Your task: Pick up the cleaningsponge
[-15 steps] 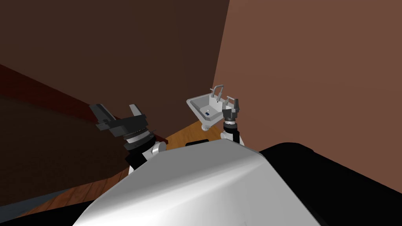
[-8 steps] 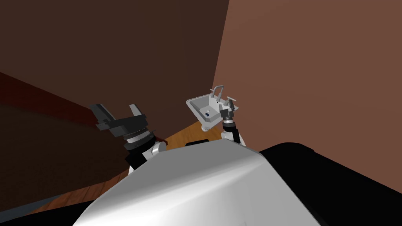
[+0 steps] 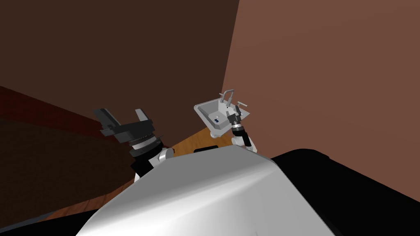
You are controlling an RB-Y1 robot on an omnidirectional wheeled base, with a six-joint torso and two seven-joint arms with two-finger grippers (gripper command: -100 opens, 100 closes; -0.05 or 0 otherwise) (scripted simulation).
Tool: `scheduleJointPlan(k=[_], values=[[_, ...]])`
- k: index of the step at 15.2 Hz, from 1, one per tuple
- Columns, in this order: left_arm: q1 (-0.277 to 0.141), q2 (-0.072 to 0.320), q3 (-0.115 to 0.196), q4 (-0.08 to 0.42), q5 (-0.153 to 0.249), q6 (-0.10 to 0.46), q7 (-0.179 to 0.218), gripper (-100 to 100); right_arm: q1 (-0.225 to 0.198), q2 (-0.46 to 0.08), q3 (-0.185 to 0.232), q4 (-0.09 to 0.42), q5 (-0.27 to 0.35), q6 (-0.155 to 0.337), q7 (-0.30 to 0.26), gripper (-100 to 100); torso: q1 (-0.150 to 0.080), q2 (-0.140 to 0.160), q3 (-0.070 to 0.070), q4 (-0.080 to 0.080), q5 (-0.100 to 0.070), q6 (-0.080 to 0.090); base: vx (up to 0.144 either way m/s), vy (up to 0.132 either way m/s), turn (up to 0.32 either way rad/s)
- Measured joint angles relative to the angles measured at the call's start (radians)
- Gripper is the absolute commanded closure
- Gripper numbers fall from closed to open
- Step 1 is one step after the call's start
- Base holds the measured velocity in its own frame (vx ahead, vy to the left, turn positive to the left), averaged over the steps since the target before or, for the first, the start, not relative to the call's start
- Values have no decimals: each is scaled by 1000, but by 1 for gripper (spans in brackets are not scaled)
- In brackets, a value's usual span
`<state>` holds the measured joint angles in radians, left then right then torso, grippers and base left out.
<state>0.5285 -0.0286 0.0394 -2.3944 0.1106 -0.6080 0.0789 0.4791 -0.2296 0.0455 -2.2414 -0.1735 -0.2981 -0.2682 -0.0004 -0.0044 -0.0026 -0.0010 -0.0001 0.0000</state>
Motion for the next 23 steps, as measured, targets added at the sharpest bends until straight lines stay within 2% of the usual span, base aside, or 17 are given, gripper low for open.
scheduleJointPlan(k=[12, 23], values=[[0, 0, 0, 0, 0, 0, 0, 0, -44, -50, -5, 54, -68, 240, -151, -100, 0, 0, 0, 0, 0, 0, 50, -1, -16], [0, 0, 0, 0, 0, 0, 0, 0, -87, -67, -5, 104, -123, 460, -279, -100, 0, 0, 0, 0, 0, 0, 52, -1, -18]])
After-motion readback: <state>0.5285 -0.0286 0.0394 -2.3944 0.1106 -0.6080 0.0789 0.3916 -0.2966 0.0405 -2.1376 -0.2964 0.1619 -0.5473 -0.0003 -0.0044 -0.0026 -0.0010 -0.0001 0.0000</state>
